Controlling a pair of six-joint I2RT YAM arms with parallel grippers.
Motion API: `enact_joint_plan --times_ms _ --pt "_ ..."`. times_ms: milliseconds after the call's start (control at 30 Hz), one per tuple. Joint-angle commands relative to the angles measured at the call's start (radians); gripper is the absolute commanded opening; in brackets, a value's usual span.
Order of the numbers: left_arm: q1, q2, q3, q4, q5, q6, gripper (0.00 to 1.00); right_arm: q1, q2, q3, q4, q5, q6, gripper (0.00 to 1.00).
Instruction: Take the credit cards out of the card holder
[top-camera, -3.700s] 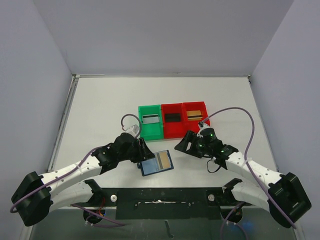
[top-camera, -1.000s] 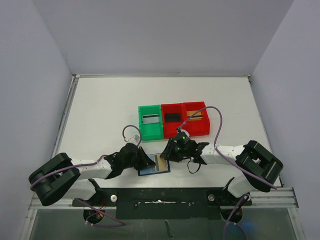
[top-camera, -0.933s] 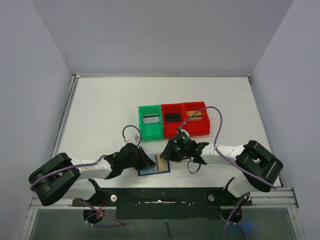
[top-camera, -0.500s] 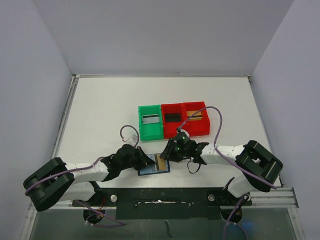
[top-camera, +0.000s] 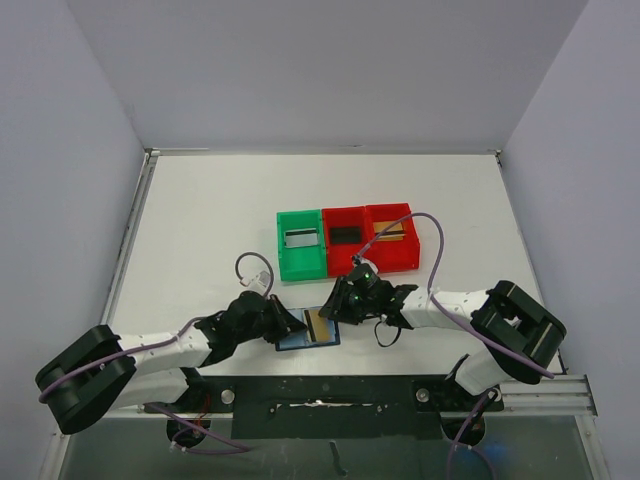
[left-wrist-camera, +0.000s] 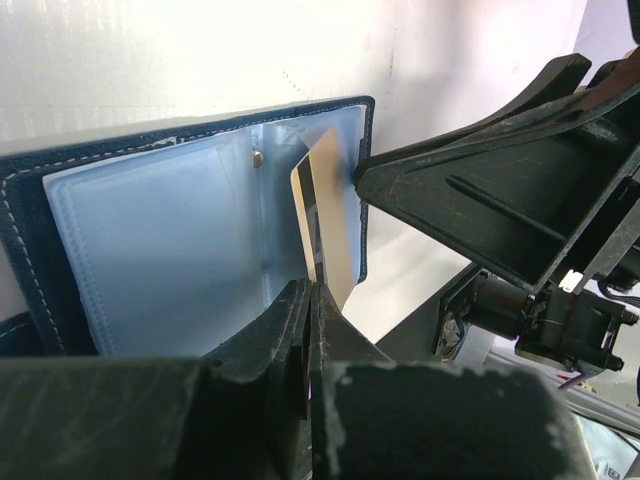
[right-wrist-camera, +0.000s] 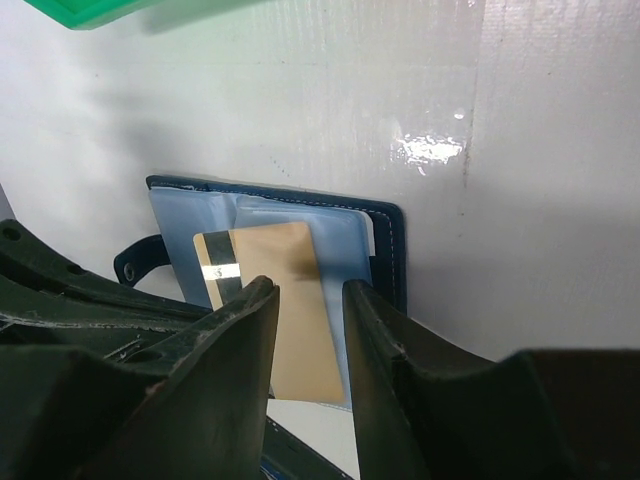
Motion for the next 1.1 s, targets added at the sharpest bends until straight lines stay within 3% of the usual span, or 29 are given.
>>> enact_joint_plan --times_ms 0,233,467,667,867,1067 --pt "0.005 -0.03 0.005 -0.007 -0.013 0.031 0.0 0.009 -0.001 0.034 -0.067 0.003 -0.052 0.36" --pt "0.005 -0.013 0.037 -0.028 -0.008 0.052 0.0 0.014 -0.082 0.118 -0.11 -0.011 -0.137 0.46" --pt "0.006 0.003 0.059 -0.04 -0.003 0.069 0.0 0.047 -0.015 0.12 -0.035 -0.086 -0.119 0.44" --pt "0.005 0.007 0.064 -0.017 0.005 0.059 0.0 0.075 0.047 0.13 -0.185 0.04 -0.03 0.4" --pt "0.007 0.036 0.047 0.045 0.026 0.037 0.14 0.078 0.033 0.051 -0.111 0.012 -0.002 0.4" --pt "0.006 0.074 0.011 0.166 0.051 -0.012 0.17 0.076 0.041 0.005 -0.037 -0.014 0.035 0.39"
